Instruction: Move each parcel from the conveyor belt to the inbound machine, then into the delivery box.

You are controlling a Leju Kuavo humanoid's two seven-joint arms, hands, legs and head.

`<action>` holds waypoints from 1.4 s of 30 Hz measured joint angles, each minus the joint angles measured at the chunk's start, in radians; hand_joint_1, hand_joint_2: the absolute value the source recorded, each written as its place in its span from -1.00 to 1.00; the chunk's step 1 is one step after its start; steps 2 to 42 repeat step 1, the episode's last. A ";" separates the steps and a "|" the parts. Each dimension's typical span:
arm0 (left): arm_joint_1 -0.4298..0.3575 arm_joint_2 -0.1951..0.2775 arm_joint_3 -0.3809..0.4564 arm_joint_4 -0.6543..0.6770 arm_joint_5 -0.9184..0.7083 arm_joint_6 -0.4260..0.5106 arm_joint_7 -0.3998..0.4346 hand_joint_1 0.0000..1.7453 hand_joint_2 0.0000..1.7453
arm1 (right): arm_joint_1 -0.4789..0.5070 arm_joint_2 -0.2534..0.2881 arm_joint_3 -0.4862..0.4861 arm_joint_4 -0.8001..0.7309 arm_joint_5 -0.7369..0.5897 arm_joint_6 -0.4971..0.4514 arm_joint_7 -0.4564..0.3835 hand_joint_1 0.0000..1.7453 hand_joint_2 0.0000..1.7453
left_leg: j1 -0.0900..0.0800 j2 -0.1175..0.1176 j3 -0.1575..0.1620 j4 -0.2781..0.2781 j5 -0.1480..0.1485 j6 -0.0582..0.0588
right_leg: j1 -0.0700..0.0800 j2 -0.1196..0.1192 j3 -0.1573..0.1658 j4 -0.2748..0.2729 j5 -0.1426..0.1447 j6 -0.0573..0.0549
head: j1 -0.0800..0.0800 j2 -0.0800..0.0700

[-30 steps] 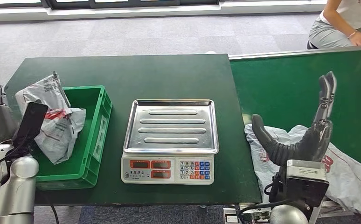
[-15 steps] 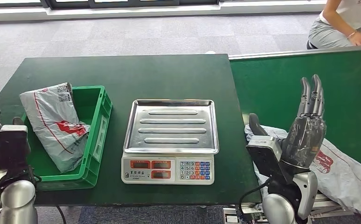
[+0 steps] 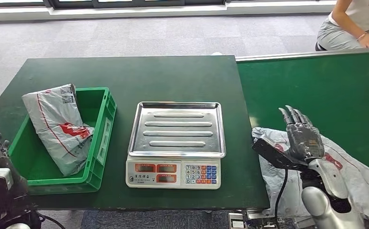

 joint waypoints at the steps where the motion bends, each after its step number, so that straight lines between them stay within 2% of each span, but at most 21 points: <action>1: 0.007 -0.002 -0.008 -0.006 0.010 -0.005 -0.002 -1.00 -1.00 | -0.008 -0.023 -0.002 0.017 -0.004 0.021 -0.001 -1.00 1.00 | -0.001 0.000 0.000 0.000 0.000 0.001 | 0.000 0.000 0.000 0.000 0.000 0.001 | 0.000 0.000; 42: 0.007 -0.002 -0.008 -0.006 0.010 -0.005 -0.002 -1.00 -1.00 | -0.008 -0.023 -0.002 0.017 -0.004 0.021 -0.001 -1.00 1.00 | -0.001 0.000 0.000 0.000 0.000 0.001 | 0.000 0.000 0.000 0.000 0.000 0.001 | 0.000 0.000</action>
